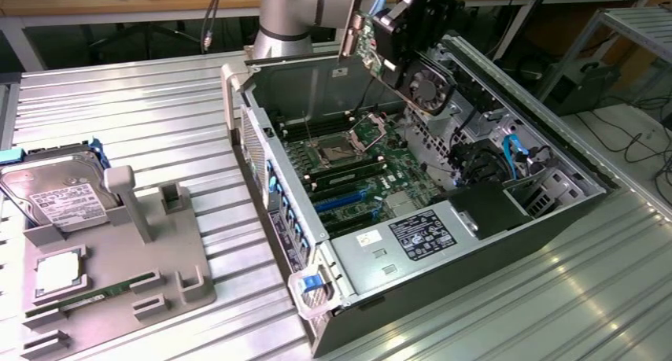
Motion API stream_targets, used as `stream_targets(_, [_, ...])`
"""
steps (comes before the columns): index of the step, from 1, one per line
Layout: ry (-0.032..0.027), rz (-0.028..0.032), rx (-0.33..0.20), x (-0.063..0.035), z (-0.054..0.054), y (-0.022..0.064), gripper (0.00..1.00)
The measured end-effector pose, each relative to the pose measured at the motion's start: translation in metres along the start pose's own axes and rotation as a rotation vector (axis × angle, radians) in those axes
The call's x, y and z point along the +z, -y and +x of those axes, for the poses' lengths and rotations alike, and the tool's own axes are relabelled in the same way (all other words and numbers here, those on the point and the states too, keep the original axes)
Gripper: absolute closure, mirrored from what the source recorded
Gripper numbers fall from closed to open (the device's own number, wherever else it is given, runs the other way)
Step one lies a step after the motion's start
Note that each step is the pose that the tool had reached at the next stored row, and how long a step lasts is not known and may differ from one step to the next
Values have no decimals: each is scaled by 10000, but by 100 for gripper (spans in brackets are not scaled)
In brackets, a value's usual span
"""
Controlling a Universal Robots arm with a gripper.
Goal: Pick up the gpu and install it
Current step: 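Insert the gpu into the slot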
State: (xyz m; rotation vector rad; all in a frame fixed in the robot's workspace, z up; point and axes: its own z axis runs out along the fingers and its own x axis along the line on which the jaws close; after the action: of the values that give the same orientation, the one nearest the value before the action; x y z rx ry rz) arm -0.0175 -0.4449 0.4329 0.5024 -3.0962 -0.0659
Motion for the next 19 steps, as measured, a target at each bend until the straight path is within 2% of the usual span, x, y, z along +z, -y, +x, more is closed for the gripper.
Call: stream_targets(19, [-82,-6,-1958,0,0,0,72])
